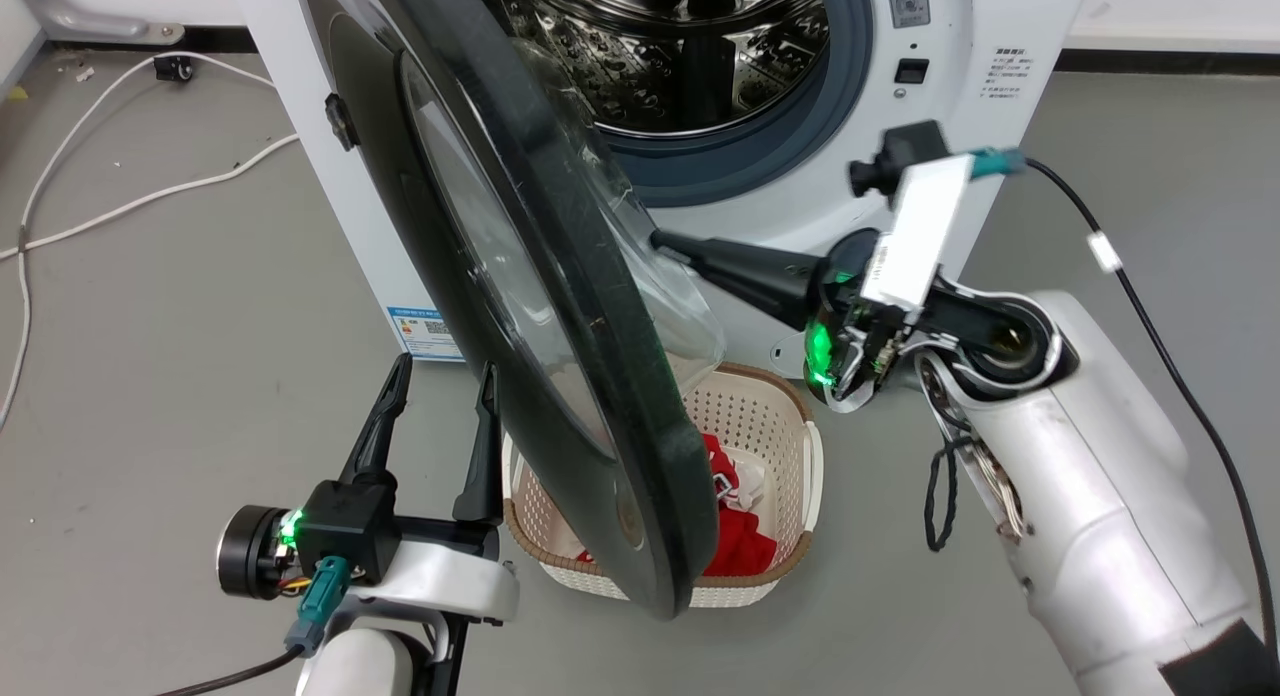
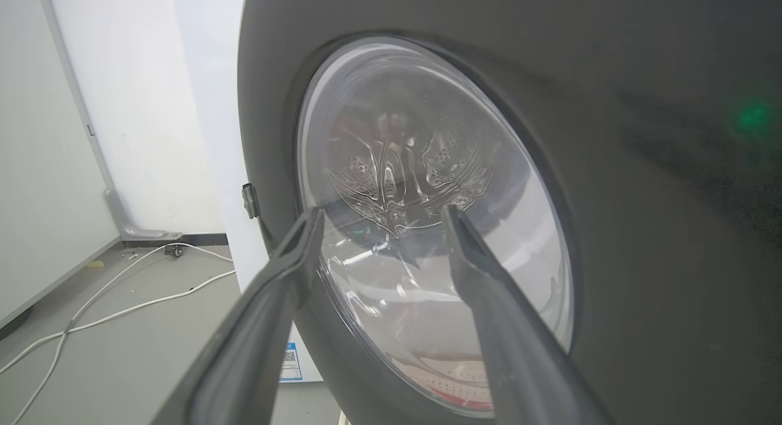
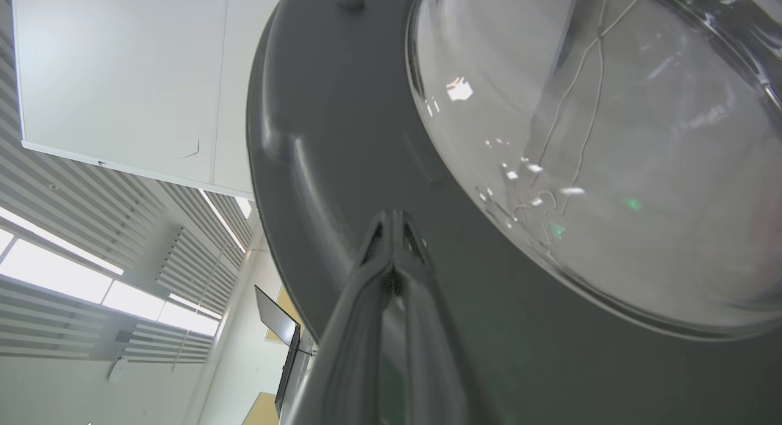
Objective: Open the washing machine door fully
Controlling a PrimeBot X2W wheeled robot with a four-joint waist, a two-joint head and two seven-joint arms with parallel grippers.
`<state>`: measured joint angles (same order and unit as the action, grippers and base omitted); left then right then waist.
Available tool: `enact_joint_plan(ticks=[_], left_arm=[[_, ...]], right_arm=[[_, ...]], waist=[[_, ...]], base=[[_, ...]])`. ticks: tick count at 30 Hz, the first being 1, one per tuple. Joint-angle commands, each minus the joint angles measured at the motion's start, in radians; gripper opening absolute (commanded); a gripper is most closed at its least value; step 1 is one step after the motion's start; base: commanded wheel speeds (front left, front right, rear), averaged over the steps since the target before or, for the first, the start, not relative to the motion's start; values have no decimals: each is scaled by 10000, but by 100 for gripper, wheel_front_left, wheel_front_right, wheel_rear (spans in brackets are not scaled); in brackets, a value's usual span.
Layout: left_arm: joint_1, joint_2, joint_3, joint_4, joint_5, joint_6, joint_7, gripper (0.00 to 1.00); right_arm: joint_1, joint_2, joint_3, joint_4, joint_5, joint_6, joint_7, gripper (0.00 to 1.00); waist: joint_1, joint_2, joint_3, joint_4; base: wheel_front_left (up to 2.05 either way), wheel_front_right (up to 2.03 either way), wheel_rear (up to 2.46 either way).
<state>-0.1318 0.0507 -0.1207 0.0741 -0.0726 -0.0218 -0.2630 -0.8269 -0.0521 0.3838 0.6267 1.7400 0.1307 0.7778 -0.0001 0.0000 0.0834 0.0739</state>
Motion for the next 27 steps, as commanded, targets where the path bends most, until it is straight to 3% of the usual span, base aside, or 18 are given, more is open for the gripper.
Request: enact_joint_plan(ticks=[1,7,8,9,11,12,13,21,27], left_arm=[[104,-7,28,-19,-32,48,-25,100],[286,-7,216,30,40,38,-25,100],[310,-7,257,27,56,40,-25,100],[348,-7,295,19,66,40,-25,100],[433,0,388,24,78,33,-25,100],[452,6,431,25,90,27,-25,100],[469,15,489,27,104,26,-25,100],[662,37,773,70,161,-13,-25,100],[667,27,850,93,151,9,-25,100]], right_arm=[[298,-10,-116,-116,137,0,-153,0],[1736,-549,-1168,-1459,249,0,-1607,0],[2056,-625,-1315,-1689,197,0,-1914,8],[2356,-713,-1428,-1917,108,0,-2186,35],[3017,-832,-1694,-2372,61,0,-2702,47],[3334,-862,-1829,-2573,84,0,-2920,81],[3649,-945,-1923,-2759,-44,0,-3185,100],[5808,-1120,-2423,-3556,-1751,0,-6139,100],[6832,-1261,-2614,-3584,-4666,0,-8969,100]], waist=[[1,0,-26,-14],[1,0,-212,-189],[1,0,-226,-232],[1,0,-237,-273],[1,0,-284,-356],[1,0,-294,-395],[1,0,-309,-444],[1,0,-422,-641],[1,0,-434,-700]], base=[[0,0,0],[0,0,0],[0,0,0],[0,0,0],[0,0,0],[0,0,0],[0,0,0],[0,0,0],[0,0,0]])
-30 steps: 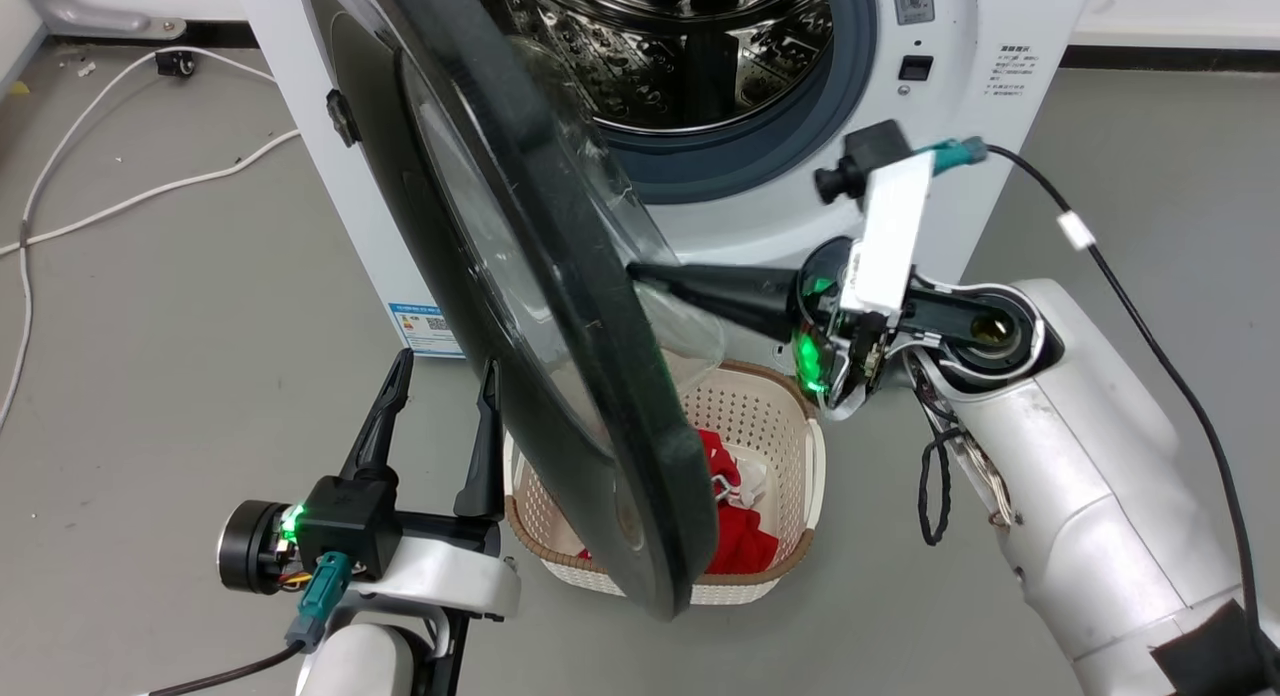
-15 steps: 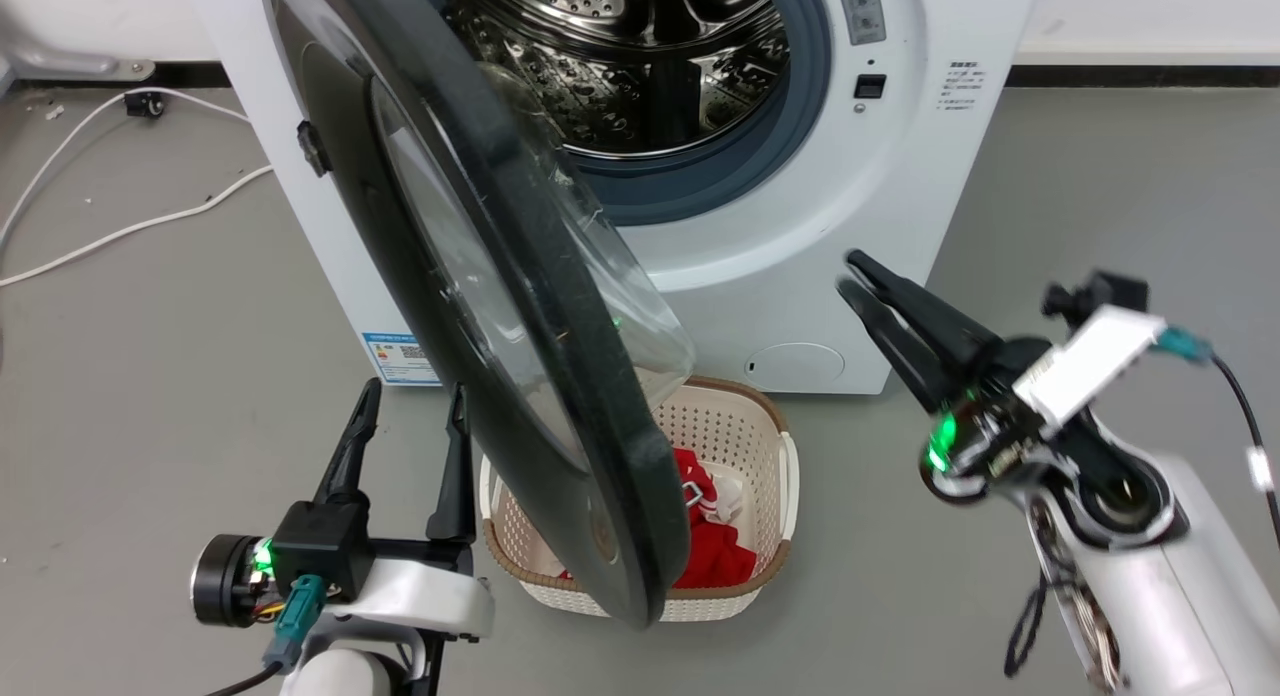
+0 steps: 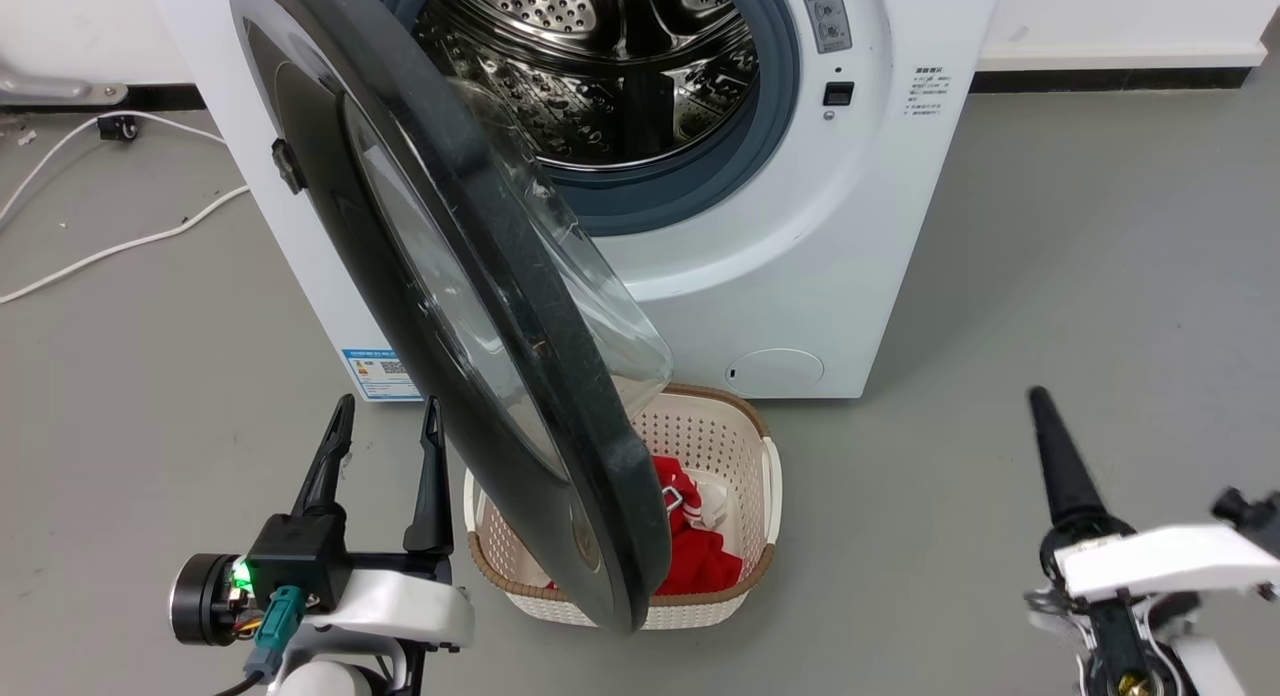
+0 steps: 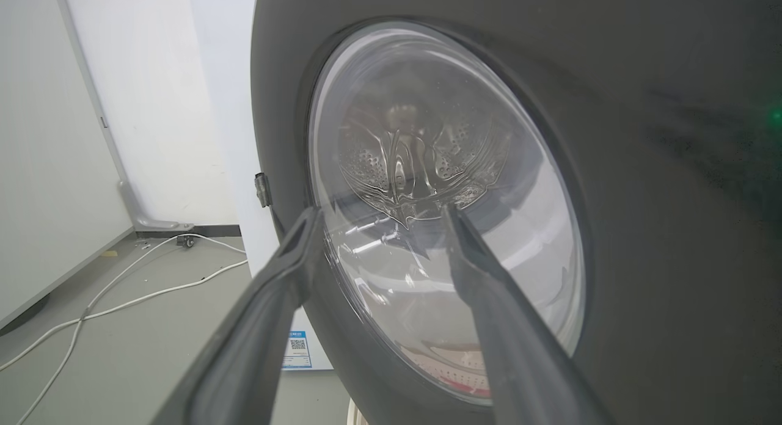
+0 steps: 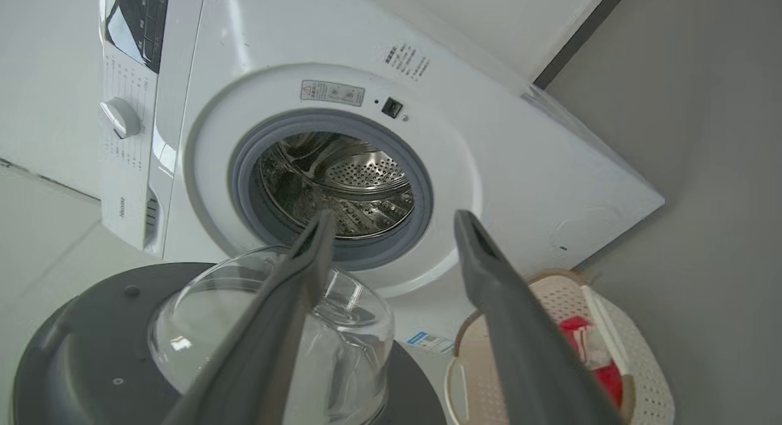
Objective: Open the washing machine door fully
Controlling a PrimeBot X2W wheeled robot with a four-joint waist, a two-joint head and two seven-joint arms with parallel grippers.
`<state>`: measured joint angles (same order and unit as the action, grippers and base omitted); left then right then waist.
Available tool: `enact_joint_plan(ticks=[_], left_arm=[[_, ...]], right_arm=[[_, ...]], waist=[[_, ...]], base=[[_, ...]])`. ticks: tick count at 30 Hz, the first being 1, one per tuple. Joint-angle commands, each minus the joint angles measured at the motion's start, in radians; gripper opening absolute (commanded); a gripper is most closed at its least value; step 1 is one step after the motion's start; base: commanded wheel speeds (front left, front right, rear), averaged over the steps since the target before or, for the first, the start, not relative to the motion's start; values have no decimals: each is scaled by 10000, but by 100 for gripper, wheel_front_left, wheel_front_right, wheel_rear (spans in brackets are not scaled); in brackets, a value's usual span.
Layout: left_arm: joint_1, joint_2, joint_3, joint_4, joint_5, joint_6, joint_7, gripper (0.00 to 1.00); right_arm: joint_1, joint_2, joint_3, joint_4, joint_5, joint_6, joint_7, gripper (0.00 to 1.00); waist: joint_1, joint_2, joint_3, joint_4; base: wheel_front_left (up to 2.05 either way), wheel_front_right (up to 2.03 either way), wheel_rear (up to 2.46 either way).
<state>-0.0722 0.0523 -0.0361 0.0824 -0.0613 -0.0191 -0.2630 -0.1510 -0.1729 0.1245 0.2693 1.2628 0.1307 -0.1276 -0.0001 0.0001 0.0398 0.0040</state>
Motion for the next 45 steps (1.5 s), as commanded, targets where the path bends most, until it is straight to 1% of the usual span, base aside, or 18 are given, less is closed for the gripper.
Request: enact_joint_plan(ticks=[1,4,6,9,11,14,17,20,23,30,44,45], left_arm=[[61,9,15,12,30,-6,-25,100],[30,4,36,1,3,23,-25,100],[25,0,43,4,-4,36,-25,100],[7,-1,27,-3,4,50,-25,100],[-2,-6,11,-6,21,54,-25,100],[-36,-4,14,8,49,45,-25,100],[-41,-8,-1,37,62,18,-25,100],[0,-10,-8,63,110,-7,-25,100],[61,-12,-32,90,134,-29,-25,100],[205,-16,-105,112,146,-39,-25,100],[279,-21,-222,17,75,36,-25,100],[285,-21,-221,1,77,41,-25,95]], right_arm=[[192,-59,-86,64,-581,0,-398,100],[351,-2,-642,242,-2912,0,-1132,100],[396,286,-1335,107,-4604,0,-1292,100],[511,772,-2445,-701,-7163,-1,-1354,100],[619,1032,-2905,-1506,-8649,-1,-1362,100],[878,1218,-3101,-2787,-10530,-1,-1360,100],[1227,1241,-2880,-3646,-11540,-1,-1359,100],[1607,1237,-2487,-4075,-12072,-1,-1184,100],[1938,1235,-2158,-4111,-12228,-3,-957,100],[2268,1236,-1982,-3551,-11909,-3,-835,100],[1873,1237,-1923,-2971,-11695,-3,-742,100],[1891,1237,-1922,-2939,-11704,-3,-728,100]], waist=[[1,-1,8,-7],[1,-1,33,-41],[1,-1,33,-63],[1,-1,42,-64],[1,-1,43,-52],[1,-1,43,-30],[1,-1,-6,-5],[1,-1,-93,9],[1,-1,-187,30],[1,-1,-380,47],[1,-1,-403,122],[1,-1,-400,119]], base=[[0,0,0],[0,0,0],[0,0,0],[0,0,0],[0,0,0],[0,0,0],[0,0,0],[0,0,0],[0,0,0],[0,0,0],[0,0,0],[0,0,0]])
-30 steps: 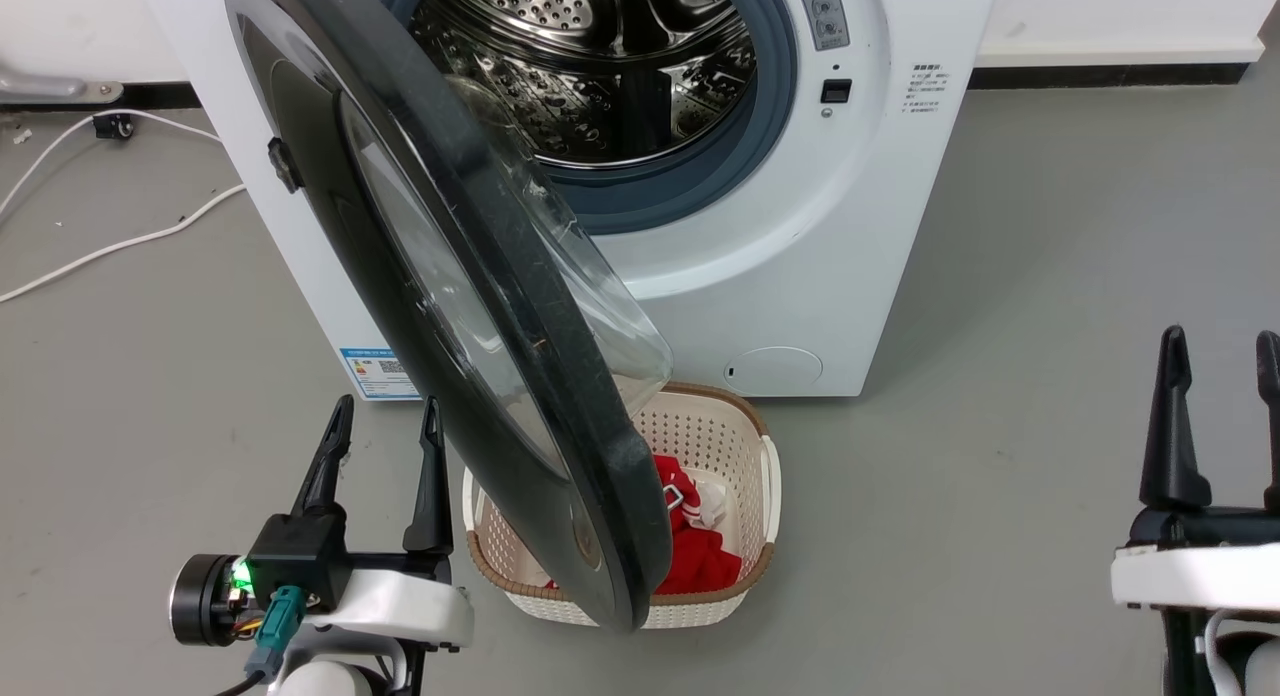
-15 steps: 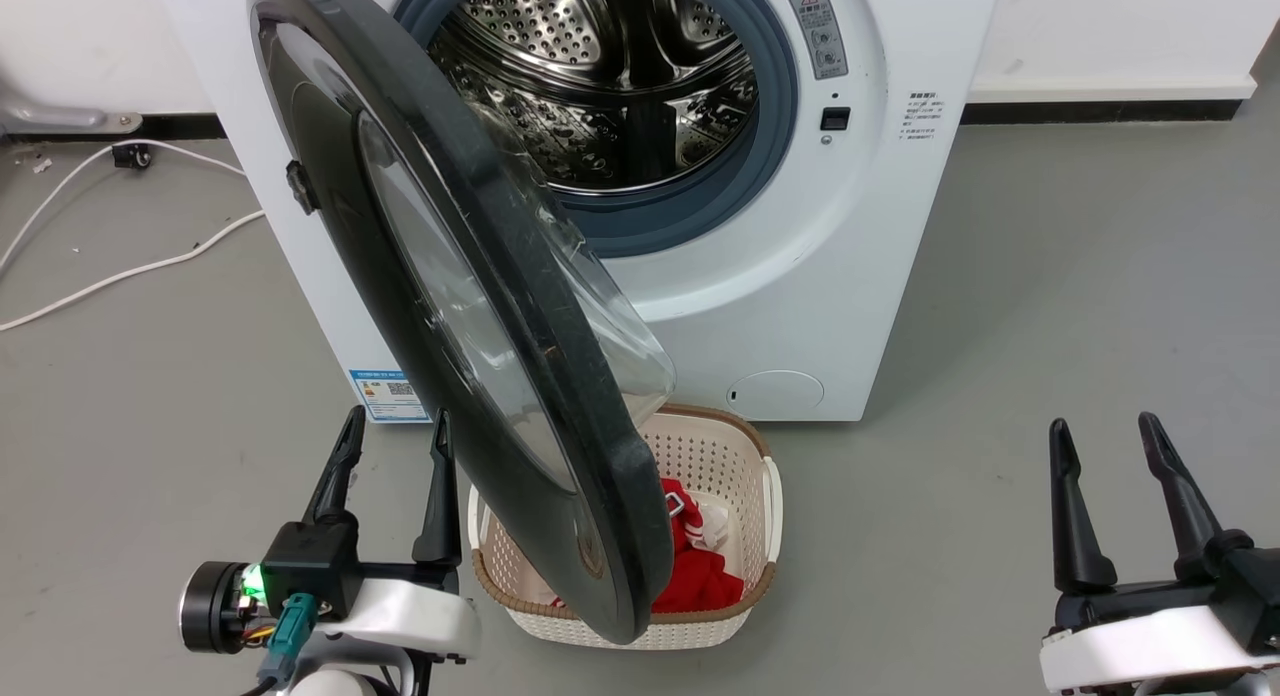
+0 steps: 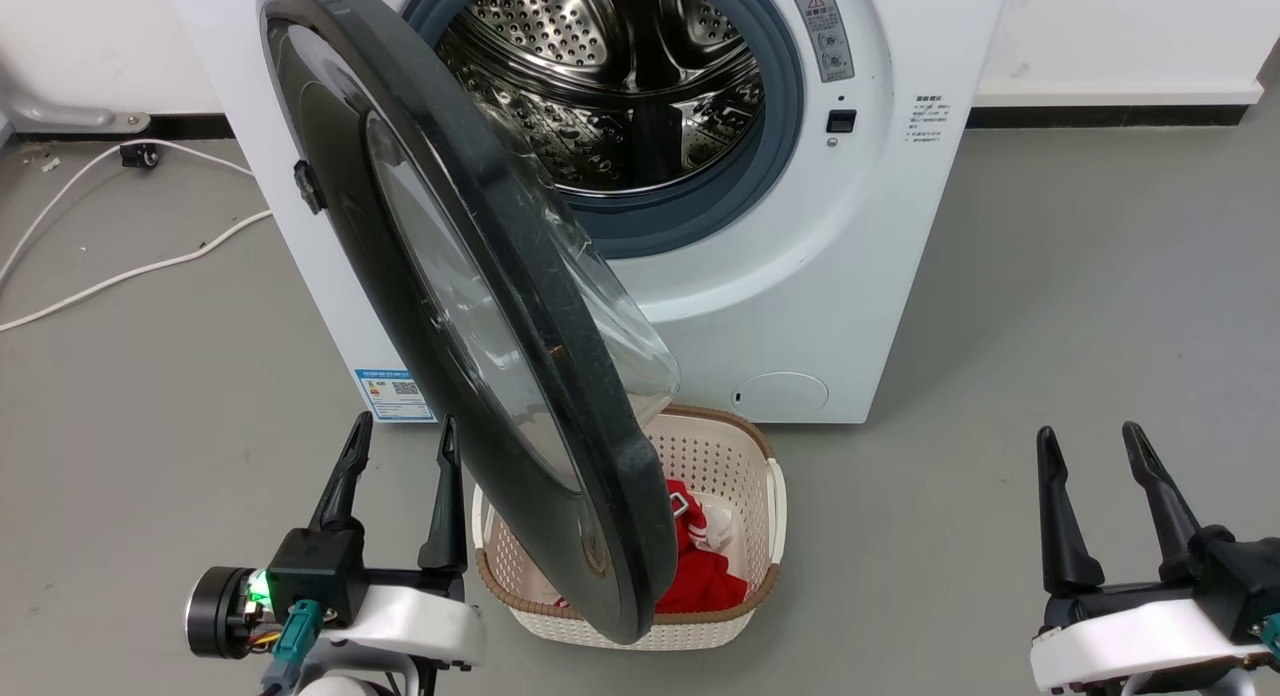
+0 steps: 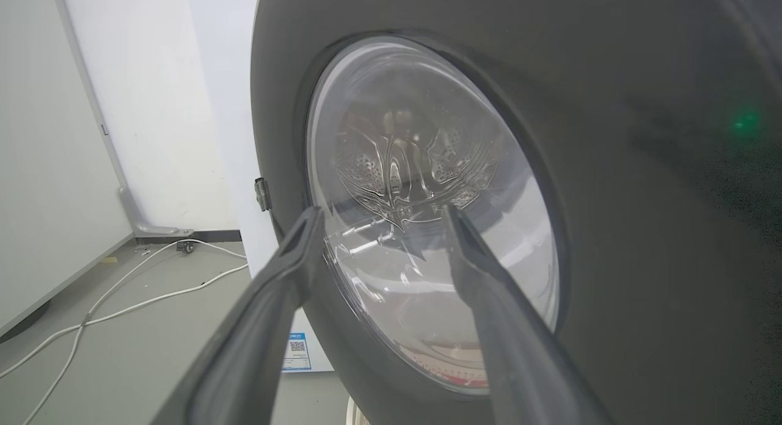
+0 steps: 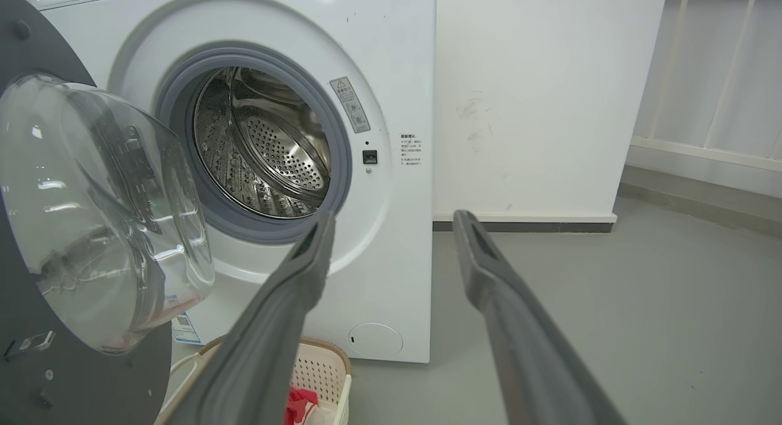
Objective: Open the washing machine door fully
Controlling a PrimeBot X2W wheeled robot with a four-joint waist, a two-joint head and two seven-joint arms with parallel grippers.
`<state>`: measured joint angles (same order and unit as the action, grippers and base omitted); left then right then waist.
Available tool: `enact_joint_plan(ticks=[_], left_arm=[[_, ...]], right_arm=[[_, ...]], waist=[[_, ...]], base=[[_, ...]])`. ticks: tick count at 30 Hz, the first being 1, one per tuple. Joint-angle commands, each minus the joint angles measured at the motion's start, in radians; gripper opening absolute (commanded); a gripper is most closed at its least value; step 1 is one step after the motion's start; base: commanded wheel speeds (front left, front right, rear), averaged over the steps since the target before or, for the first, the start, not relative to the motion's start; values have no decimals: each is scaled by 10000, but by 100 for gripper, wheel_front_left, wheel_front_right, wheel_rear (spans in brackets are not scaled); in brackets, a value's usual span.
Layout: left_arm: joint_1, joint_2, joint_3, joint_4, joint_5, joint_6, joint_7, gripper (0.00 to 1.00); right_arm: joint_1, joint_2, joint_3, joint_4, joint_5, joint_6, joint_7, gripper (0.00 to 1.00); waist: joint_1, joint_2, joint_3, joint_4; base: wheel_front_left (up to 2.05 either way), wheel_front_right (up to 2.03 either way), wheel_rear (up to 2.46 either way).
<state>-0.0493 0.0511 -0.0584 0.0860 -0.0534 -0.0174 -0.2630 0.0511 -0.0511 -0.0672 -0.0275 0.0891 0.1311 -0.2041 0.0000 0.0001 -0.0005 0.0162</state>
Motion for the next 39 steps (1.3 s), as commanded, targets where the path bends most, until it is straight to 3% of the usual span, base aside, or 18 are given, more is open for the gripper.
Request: enact_joint_plan(ticks=[1,2,3,4,17,30,39], left_arm=[[65,-10,2,-47,-2,17,-25,49],[65,-10,2,-47,-2,17,-25,49],[60,-10,-3,-64,-5,0,-25,16],[41,-10,-7,-90,-11,-28,-25,0],[-304,-11,234,-928,21,44,-25,0],[-1154,-10,234,-4998,256,352,-25,0],[-1694,-11,-985,-6991,321,-124,-23,0]], right_arm=[[-112,20,-3,58,40,-7,24,100],[-112,20,-3,58,40,-7,24,100],[-111,20,-6,77,50,-5,26,100],[-118,20,-5,90,53,-5,24,100],[-202,20,-4,279,132,-7,34,100],[-324,21,-21,401,203,-7,42,100],[-371,21,8,478,232,-5,28,100]], waist=[[0,-1,8,-5],[0,-1,8,-5],[0,-1,13,-7],[0,-1,18,-10],[0,-1,84,-33],[0,-1,241,-54],[0,-1,295,-113]], base=[[0,0,0],[0,0,0],[0,0,0],[0,0,0],[0,0,0],[0,0,0],[0,0,0]])
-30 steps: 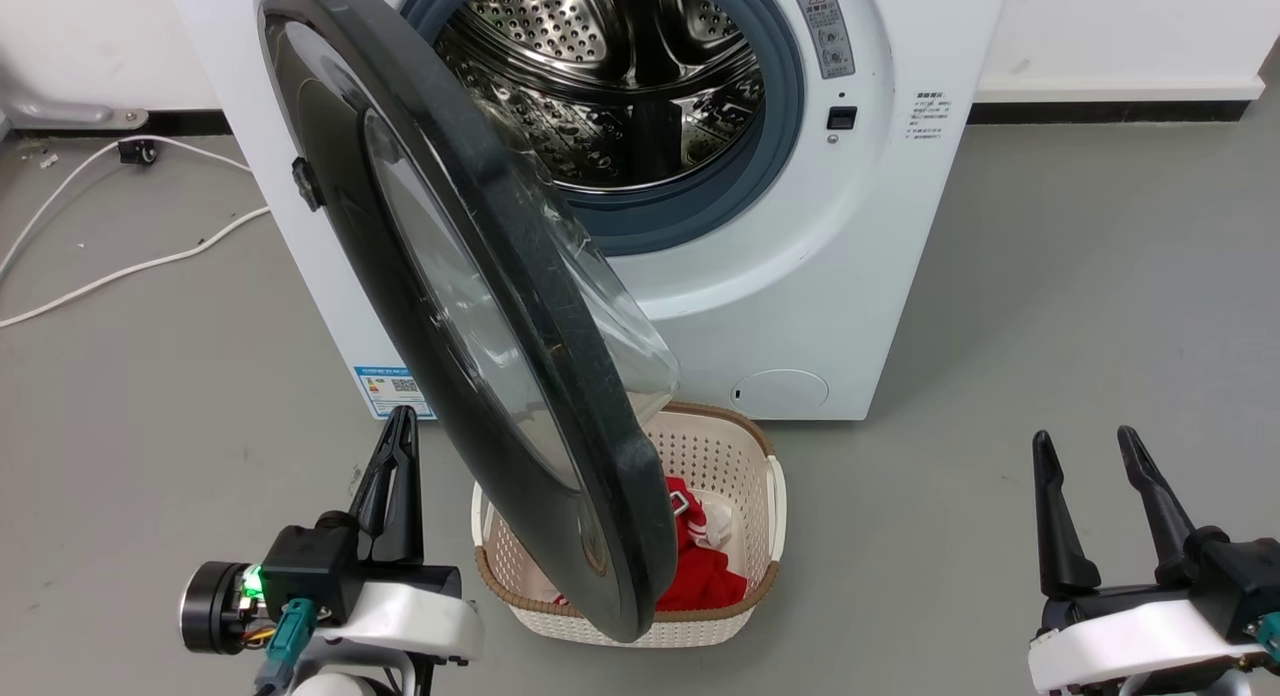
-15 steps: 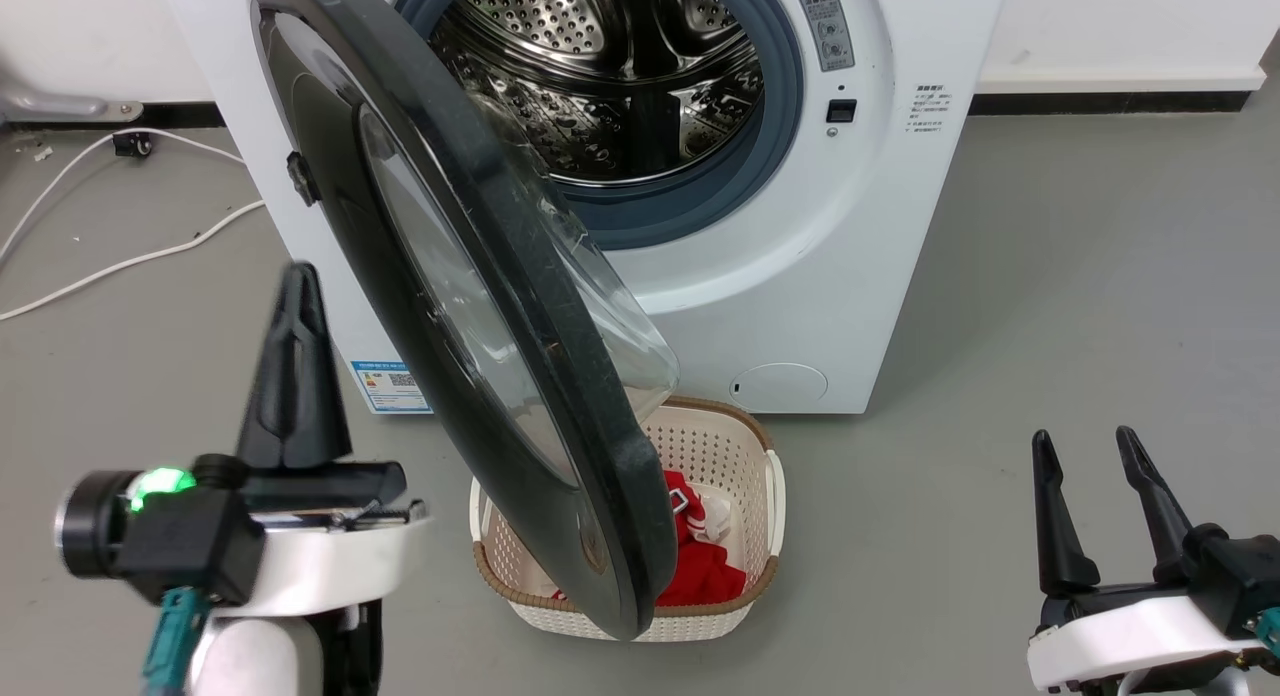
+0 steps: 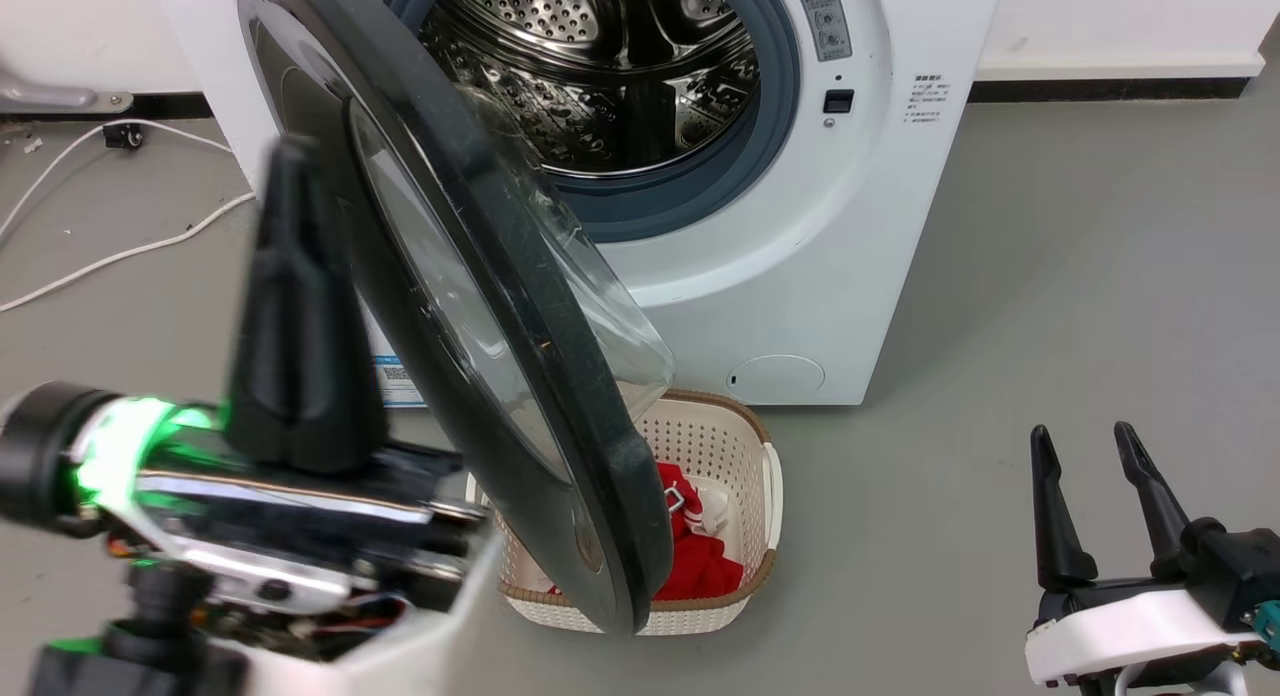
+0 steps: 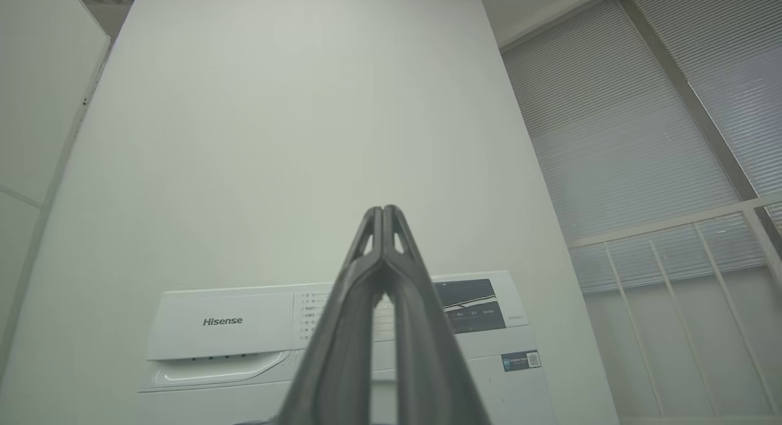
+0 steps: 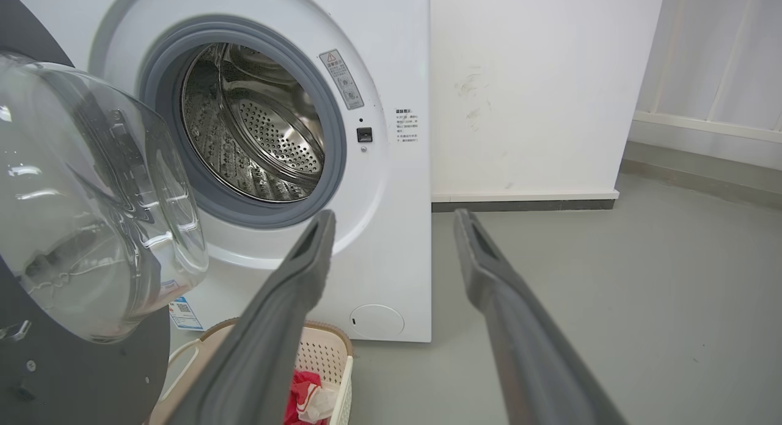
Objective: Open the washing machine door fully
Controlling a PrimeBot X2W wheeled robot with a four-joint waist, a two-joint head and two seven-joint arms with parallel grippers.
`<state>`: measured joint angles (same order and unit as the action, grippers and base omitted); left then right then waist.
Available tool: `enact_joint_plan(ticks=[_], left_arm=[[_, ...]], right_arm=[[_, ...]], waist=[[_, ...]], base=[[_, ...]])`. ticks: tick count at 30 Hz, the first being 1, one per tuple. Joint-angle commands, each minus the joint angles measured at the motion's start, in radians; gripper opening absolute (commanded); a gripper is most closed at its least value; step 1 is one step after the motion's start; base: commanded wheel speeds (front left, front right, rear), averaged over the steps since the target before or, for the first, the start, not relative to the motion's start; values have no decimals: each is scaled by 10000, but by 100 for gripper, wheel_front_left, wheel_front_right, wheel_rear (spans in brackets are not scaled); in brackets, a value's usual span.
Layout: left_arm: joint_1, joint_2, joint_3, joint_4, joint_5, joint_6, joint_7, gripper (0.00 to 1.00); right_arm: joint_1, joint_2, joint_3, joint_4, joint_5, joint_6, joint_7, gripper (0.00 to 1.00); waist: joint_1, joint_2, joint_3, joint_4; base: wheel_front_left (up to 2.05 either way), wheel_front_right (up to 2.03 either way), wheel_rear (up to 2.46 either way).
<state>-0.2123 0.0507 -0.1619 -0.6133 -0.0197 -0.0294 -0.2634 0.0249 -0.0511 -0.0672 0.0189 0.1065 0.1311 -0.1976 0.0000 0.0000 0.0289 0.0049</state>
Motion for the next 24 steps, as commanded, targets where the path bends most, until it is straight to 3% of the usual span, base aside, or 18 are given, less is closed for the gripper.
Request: enact_joint_plan(ticks=[1,8,13,24], left_arm=[[-41,-7,-218,-16,-47,-115,-18,0],[613,65,-2395,824,-411,-789,-19,0],[1256,382,-3848,1756,-751,-952,-19,0],[2309,1039,-4352,4383,-1065,-976,122,0]], right_arm=[[-112,21,4,21,59,-7,-37,100],[-122,21,-62,51,79,-7,-25,100],[-100,21,-70,74,91,-7,9,100],[-178,19,1,81,154,-5,122,100]], waist=[[0,0,5,0],[0,0,35,9],[0,0,47,43],[0,0,180,82]], base=[[0,0,0],[0,0,0],[0,0,0],[0,0,0]])
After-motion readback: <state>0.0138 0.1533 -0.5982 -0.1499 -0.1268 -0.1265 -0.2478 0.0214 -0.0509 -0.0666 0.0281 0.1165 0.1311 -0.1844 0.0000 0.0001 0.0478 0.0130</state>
